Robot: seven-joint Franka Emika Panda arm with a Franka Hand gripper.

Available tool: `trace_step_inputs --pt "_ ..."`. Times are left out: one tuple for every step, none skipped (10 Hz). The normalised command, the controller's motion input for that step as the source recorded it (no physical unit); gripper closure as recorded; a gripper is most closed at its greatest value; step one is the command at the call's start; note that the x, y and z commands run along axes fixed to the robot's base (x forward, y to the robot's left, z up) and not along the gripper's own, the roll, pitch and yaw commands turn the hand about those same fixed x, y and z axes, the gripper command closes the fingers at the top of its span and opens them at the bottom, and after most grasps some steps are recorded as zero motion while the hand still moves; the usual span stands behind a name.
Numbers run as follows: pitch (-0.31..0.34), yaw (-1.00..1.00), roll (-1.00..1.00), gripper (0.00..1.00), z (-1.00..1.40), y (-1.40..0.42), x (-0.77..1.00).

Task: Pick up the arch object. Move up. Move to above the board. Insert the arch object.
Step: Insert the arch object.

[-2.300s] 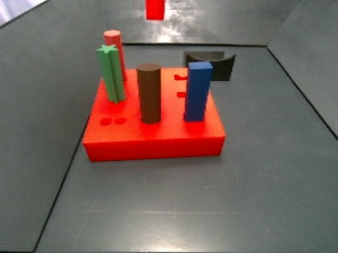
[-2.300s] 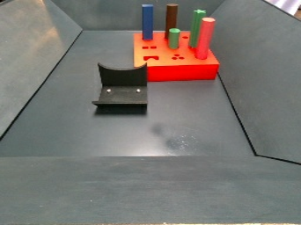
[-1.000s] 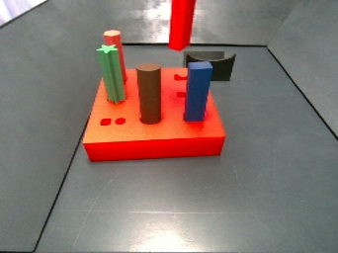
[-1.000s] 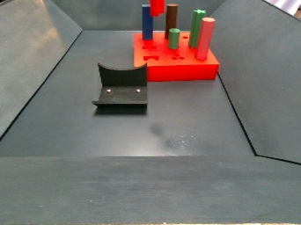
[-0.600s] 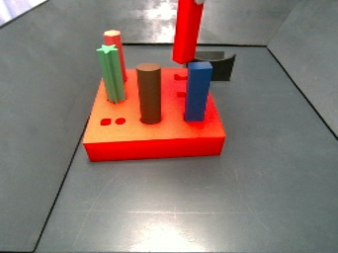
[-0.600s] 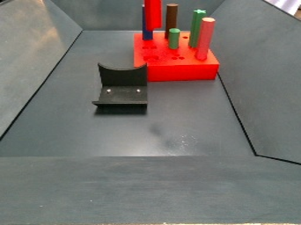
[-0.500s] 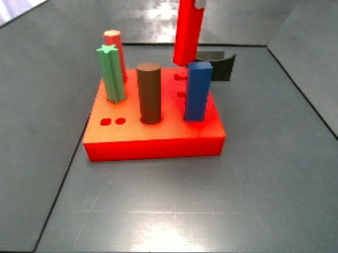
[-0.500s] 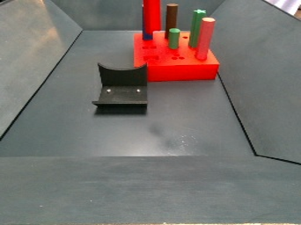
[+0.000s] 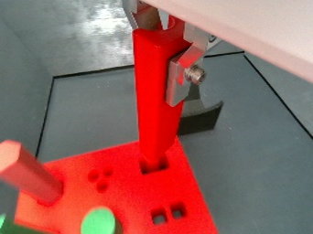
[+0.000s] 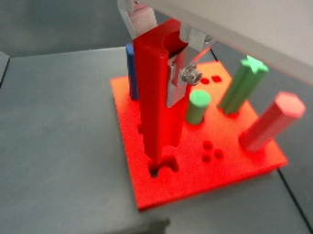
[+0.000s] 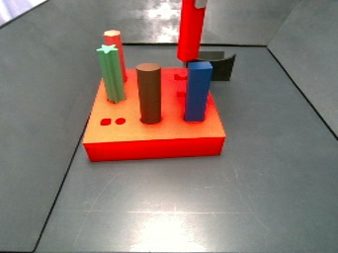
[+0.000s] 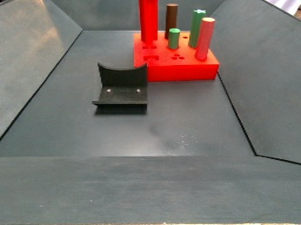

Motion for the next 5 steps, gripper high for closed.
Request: trace_step_inputs --pt "-0.161 -0.67 -0.09 1.0 -0.21 0.09 -0.34" --pt "-0.203 -0.89 -0.05 1.0 -0.17 0.0 -0.05" --pt "-0.193 -0.93 -0.06 1.0 -0.2 0.0 0.0" --pt "-0.187 -0.97 -0.06 1.0 -0.22 0.0 0.0" --pt "-0.164 -1.0 -0.04 1.0 -0.23 0.0 0.0"
